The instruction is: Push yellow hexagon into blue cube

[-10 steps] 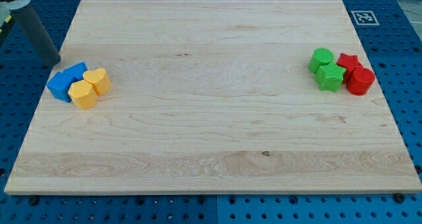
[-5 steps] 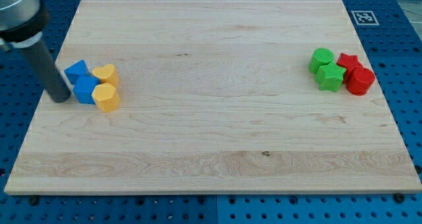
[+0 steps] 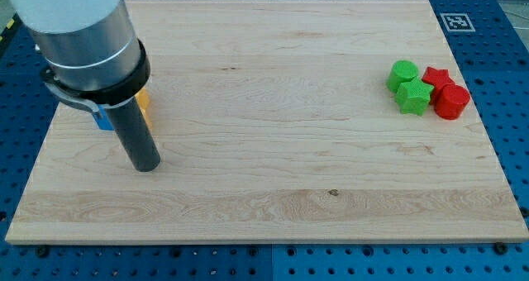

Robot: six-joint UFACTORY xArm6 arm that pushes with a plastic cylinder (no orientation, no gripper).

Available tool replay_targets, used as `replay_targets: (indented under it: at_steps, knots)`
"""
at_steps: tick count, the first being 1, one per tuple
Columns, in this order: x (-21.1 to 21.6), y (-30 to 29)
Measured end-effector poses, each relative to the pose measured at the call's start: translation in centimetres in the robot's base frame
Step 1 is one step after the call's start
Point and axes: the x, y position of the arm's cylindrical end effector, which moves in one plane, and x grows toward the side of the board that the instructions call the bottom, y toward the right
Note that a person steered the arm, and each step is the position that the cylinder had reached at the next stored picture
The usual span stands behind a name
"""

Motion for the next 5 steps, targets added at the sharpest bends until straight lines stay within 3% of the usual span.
replay_targets:
  at_steps: [5]
  knots:
    - [-3.0, -2.7]
